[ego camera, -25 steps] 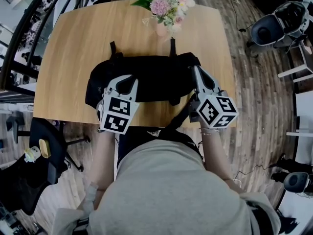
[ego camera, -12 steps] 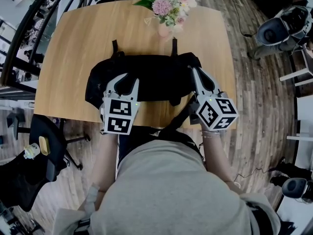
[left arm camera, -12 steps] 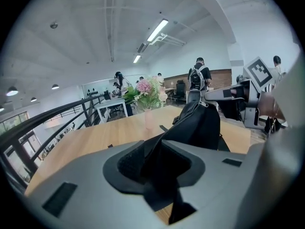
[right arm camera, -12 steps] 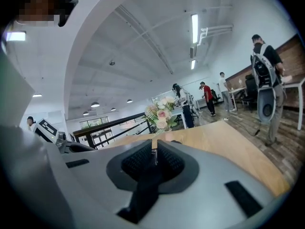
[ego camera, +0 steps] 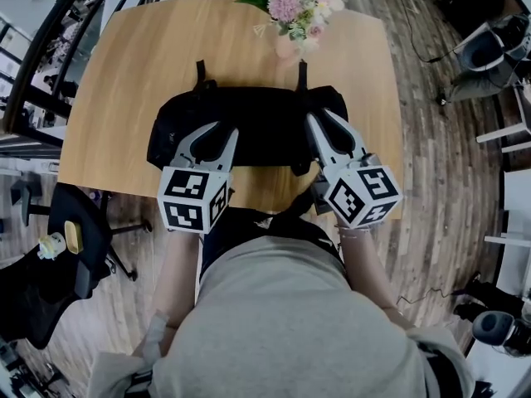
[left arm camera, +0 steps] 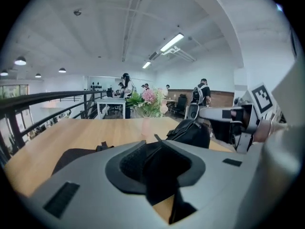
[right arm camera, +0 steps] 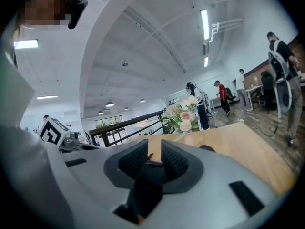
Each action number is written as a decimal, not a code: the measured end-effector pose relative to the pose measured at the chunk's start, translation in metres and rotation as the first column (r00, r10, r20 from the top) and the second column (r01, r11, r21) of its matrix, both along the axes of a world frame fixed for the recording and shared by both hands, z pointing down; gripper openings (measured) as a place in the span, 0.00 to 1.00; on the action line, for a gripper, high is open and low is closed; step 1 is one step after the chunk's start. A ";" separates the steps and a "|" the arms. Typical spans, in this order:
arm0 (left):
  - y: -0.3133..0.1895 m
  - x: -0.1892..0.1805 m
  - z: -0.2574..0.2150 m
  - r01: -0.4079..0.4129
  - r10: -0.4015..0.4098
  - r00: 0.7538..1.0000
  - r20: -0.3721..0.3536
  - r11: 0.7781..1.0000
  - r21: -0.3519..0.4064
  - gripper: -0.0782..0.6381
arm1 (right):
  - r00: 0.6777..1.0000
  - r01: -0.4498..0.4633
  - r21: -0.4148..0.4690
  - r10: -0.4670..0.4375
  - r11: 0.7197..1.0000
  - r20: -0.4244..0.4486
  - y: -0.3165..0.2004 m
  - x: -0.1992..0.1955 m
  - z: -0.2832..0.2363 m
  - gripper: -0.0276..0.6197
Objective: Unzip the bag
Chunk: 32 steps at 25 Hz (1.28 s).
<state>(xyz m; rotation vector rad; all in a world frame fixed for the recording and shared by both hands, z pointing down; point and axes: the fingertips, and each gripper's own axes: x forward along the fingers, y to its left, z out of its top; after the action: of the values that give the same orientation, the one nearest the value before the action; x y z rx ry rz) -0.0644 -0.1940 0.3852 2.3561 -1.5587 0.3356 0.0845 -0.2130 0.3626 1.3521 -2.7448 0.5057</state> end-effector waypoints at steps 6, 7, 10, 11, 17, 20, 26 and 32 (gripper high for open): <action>0.008 0.003 -0.008 0.015 -0.014 0.995 -0.101 1.000 0.006 0.26 | 0.990 0.141 -0.002 -0.141 0.990 0.022 0.018 -0.039 -0.003 0.18; 0.010 0.004 -0.007 0.012 -0.012 0.995 -0.100 1.000 0.000 0.26 | 0.986 0.164 -0.007 -0.164 0.986 0.027 0.022 -0.046 -0.002 0.18; 0.017 0.005 -0.004 0.011 -0.013 0.993 -0.120 1.000 -0.013 0.25 | 0.976 0.216 -0.034 -0.216 0.976 0.016 0.034 -0.061 0.000 0.18; 0.019 0.005 -0.004 0.015 -0.016 0.991 -0.132 1.000 -0.015 0.24 | 0.973 0.231 -0.040 -0.231 0.972 0.010 0.037 -0.065 0.001 0.18; 0.027 -0.001 0.004 0.025 -0.031 0.986 -0.161 0.999 -0.041 0.19 | 0.959 0.281 -0.082 -0.283 0.956 -0.003 0.049 -0.076 0.011 0.18; 0.031 -0.003 0.005 0.030 -0.037 0.982 -0.184 0.999 -0.043 0.18 | 0.953 0.300 -0.101 -0.302 0.949 -0.004 0.054 -0.079 0.016 0.18; 0.041 -0.003 0.015 0.039 -0.059 0.971 -0.233 0.995 -0.087 0.17 | 0.933 0.360 -0.102 -0.360 0.927 0.025 0.065 -0.085 0.019 0.06; 0.047 0.001 0.031 0.086 -0.111 0.979 -0.170 0.985 -0.148 0.15 | 0.917 0.397 -0.132 -0.398 0.908 0.019 0.072 -0.089 0.026 0.05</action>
<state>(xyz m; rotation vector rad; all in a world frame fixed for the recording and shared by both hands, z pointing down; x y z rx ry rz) -0.0636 -0.1466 0.4166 2.1303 -1.5098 0.1988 -0.0046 -0.1413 0.3888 0.7303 -2.8086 0.6335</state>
